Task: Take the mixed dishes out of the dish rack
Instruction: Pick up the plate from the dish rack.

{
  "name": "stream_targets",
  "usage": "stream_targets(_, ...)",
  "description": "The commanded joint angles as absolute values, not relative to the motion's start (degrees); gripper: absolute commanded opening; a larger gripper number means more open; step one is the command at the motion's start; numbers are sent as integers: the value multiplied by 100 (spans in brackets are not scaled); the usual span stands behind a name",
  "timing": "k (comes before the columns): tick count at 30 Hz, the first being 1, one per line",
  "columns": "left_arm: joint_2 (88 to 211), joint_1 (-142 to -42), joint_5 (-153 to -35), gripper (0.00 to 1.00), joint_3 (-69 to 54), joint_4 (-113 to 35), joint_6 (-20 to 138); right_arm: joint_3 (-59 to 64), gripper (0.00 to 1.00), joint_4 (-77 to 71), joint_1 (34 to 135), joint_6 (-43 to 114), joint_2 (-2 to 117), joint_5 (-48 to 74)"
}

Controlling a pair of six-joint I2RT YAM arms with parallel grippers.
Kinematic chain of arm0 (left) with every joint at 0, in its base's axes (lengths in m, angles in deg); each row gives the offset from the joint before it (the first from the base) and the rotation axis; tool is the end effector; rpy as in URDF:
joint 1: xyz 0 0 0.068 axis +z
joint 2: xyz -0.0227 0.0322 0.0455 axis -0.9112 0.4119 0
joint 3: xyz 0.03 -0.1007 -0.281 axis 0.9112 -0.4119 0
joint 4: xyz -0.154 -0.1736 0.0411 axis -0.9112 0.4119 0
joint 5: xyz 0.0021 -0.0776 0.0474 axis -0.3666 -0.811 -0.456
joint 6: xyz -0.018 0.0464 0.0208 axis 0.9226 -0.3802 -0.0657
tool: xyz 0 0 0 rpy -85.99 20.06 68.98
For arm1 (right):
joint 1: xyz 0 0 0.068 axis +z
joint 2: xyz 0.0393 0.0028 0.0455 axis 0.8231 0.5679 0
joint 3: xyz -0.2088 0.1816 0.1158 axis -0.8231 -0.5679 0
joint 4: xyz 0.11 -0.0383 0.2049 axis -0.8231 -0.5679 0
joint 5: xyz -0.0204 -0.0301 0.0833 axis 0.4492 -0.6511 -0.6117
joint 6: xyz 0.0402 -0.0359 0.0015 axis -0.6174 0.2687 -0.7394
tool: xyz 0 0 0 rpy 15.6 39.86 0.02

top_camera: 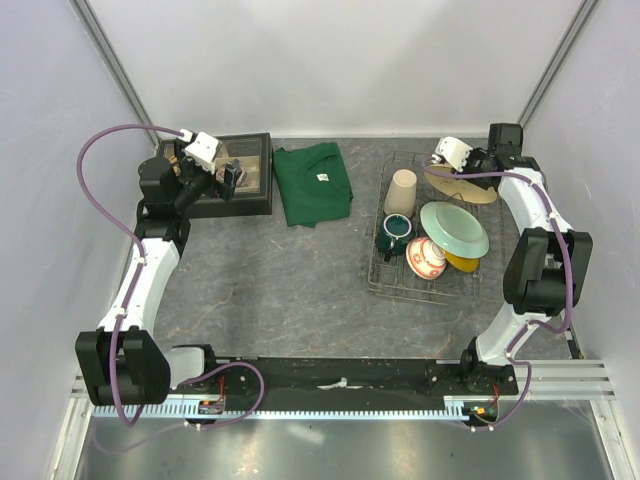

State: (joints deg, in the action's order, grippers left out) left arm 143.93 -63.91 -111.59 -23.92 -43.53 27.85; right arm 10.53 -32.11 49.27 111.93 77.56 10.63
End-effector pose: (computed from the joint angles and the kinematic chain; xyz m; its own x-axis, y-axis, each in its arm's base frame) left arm 0.2497 -0.0077 0.3806 0.0165 0.3004 -0.9537 0.4228 0.8622 0.2789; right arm 0.3738 -0.0336 0.3141 -0.2411 -0.9006 -0.3617 -0.6844 0.4220 -0.5946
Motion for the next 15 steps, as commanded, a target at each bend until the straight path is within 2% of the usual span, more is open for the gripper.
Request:
stream_targets(1, 14304, -6392, -11135, 95, -2386, -4625, 2655, 1557, 0, -3445, 4977, 11136, 7288, 703)
stream_targets(15, 14234, -6392, -11152, 95, -2412, -4713, 2699, 2269, 0, -4104, 5003, 11356, 6787, 641)
